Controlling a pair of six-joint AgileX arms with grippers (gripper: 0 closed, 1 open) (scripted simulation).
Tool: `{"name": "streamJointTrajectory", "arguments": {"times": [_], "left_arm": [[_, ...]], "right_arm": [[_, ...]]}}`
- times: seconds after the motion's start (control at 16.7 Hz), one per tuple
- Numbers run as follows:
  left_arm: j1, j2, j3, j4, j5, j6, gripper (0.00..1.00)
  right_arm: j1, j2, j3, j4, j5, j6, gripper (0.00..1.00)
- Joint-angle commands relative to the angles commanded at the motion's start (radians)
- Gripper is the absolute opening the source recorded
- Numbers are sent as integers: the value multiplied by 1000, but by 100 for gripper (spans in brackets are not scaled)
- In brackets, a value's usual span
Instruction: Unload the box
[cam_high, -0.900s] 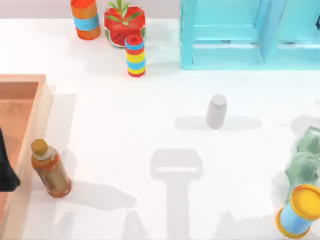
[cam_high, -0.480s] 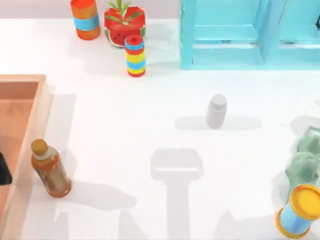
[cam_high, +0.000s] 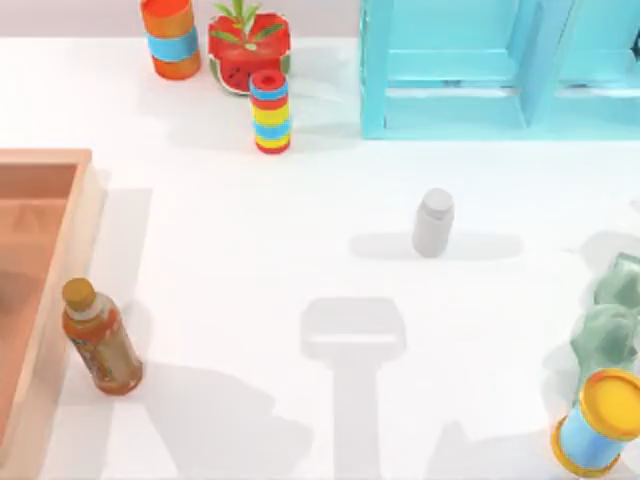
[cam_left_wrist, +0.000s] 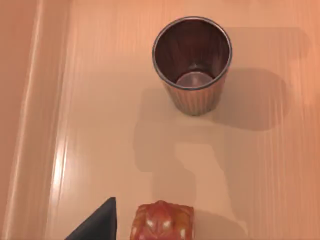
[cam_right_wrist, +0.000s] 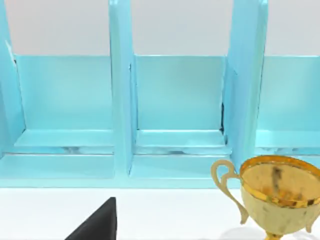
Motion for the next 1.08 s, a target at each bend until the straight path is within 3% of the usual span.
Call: {"name": "streamJointTrajectory", "arguments": {"times": [0.24, 0.48, 1.08], "left_arm": [[74, 379, 259, -257, -5, 76, 100], [127, 608, 435, -437, -6, 129, 100], [142, 683, 483, -482, -4, 145, 100]], "right_arm": [[0, 0, 0, 0, 0, 0, 100], [0, 0, 0, 0, 0, 0, 100], [0, 0, 0, 0, 0, 0, 100]]}}
